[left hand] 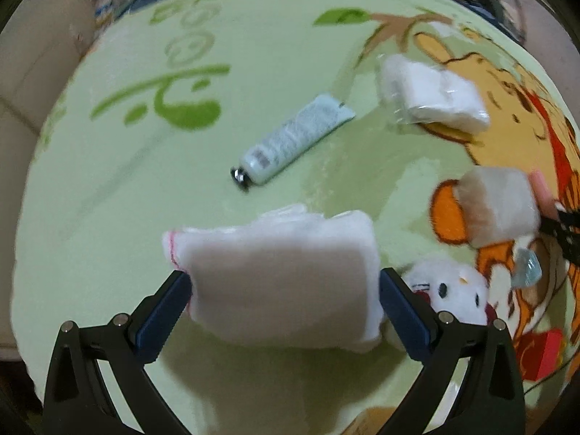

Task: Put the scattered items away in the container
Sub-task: 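Grasp the white towel with the left tool and lift it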

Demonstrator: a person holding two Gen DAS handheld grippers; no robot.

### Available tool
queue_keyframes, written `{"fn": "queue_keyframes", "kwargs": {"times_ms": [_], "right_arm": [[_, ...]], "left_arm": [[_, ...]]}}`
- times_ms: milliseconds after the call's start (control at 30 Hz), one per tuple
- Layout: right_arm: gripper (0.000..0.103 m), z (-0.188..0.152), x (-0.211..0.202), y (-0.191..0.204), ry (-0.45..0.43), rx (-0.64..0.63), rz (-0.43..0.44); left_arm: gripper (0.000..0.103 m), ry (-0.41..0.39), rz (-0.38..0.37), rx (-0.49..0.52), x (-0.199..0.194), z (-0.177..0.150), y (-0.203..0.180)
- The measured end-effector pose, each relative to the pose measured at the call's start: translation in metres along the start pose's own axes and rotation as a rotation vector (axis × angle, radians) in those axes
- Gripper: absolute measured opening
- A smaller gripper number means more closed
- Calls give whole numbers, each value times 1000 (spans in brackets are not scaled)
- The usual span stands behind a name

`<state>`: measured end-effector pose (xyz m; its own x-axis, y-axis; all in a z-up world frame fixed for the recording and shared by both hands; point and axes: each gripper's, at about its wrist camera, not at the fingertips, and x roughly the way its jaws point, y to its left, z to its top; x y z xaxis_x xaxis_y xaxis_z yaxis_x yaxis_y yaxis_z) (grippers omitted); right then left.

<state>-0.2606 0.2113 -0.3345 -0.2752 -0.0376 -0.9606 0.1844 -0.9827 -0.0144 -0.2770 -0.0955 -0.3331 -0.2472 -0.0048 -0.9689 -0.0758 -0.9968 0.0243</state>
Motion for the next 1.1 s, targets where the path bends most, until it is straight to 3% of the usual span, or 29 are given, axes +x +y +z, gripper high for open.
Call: {"fn": "queue_keyframes", "kwargs": {"times_ms": [33,100,167,233,267,367,567,833,1100], "right_arm": [[29,4,-2,3,2,-3,-3],[30,7,-2,9,10,-23,-10],[29,7,-2,10,5,-34,-2],[27,6,-3,11,2,-40,3],[26,5,-4,11,2,-40,6],[26,3,-10,11,3,-33,21],[26,-4,-47,5,-40,-33,32],[26,26,-121,-16,-133,-15,-17],[26,67,-206,-23,-280,23,-39]], "left_arm": [[103,20,-10,-32,6,0,4],[87,32,-18,-80,13,-1,11],[56,35,-52,-79,14,-3,11],[35,24,-70,-52,7,-4,6],[31,18,-60,-36,4,-5,4],[27,-5,-22,-9,-10,-9,1],[27,-43,37,-60,-47,-14,25],[27,-87,159,-120,-113,2,50],[27,-189,175,-151,-198,24,33]]}}
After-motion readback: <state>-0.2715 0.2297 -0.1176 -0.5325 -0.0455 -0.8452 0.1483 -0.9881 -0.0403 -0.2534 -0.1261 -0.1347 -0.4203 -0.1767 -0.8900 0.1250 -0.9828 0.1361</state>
